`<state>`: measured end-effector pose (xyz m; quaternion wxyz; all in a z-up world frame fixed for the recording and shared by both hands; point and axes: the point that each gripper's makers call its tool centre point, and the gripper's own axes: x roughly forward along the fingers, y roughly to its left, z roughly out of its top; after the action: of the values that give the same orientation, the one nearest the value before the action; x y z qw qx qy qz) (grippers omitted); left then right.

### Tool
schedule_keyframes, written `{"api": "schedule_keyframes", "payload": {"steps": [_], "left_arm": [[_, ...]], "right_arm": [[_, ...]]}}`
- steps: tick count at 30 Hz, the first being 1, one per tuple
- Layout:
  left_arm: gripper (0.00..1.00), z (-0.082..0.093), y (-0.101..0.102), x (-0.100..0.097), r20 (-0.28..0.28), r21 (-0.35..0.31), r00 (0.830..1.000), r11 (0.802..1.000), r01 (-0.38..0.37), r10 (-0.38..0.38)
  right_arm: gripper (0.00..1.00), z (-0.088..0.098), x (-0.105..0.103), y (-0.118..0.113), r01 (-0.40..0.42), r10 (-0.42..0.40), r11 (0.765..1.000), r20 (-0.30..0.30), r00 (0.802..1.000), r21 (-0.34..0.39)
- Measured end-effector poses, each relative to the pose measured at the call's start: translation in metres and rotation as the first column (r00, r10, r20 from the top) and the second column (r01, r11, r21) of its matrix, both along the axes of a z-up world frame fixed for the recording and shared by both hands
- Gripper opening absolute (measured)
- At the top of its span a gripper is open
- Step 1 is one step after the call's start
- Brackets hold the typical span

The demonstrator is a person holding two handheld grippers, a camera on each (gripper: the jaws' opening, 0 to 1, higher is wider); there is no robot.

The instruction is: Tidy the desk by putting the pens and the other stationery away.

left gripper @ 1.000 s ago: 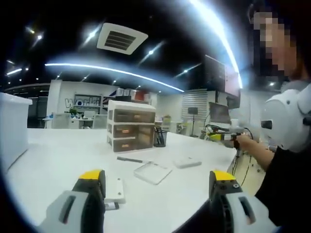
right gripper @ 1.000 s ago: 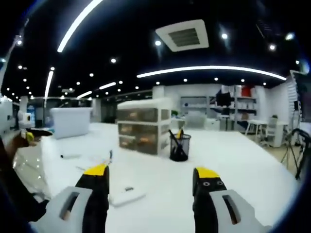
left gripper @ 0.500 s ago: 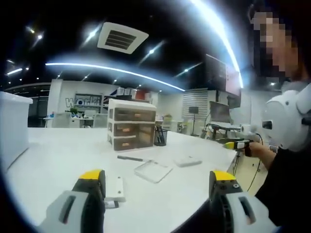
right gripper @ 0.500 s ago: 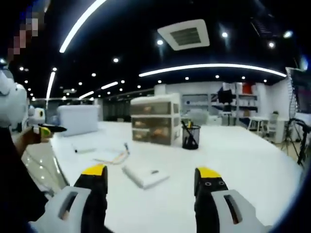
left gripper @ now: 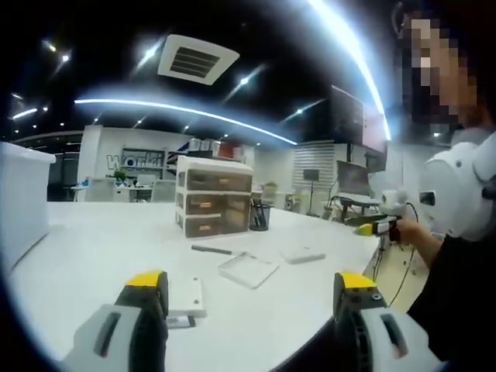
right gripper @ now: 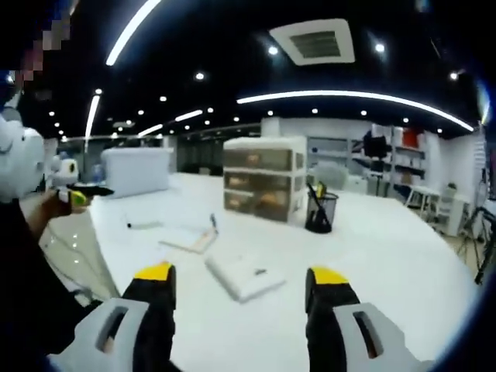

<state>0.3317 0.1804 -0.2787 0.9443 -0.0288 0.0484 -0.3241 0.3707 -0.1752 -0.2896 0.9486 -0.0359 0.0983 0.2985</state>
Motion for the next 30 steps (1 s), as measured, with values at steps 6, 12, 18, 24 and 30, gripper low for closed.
{"api": "schedule_keyframes", "payload": {"steps": [6, 12, 18, 24, 30], "left_arm": [[0.87, -0.002, 0.006, 0.0, -0.002, -0.005, 1.0, 1.0, -0.015, 0.015], [0.87, -0.003, 0.01, 0.001, 0.001, 0.013, 1.0, 0.999, -0.03, 0.03], [0.87, -0.003, 0.013, 0.0, 0.005, 0.021, 0.999, 0.999, -0.039, 0.039], [0.87, -0.003, 0.015, -0.001, 0.01, 0.022, 0.999, 0.999, -0.046, 0.046], [0.87, -0.004, 0.014, -0.006, 0.004, 0.02, 0.999, 0.999, -0.036, 0.036]], "right_arm": [[0.61, 0.016, 0.008, 0.013, -0.073, 0.073, 0.997, -0.031, 0.997, -0.018], [0.54, 0.033, 0.019, 0.032, -0.161, 0.16, 0.986, -0.031, 0.987, -0.038], [0.51, 0.038, 0.032, 0.058, -0.282, 0.273, 0.952, -0.091, 0.958, -0.12], [0.45, 0.039, 0.053, 0.087, -0.375, 0.35, 0.904, -0.149, 0.925, -0.203], [0.41, 0.035, 0.068, 0.123, -0.49, 0.424, 0.83, -0.27, 0.864, -0.265]]}}
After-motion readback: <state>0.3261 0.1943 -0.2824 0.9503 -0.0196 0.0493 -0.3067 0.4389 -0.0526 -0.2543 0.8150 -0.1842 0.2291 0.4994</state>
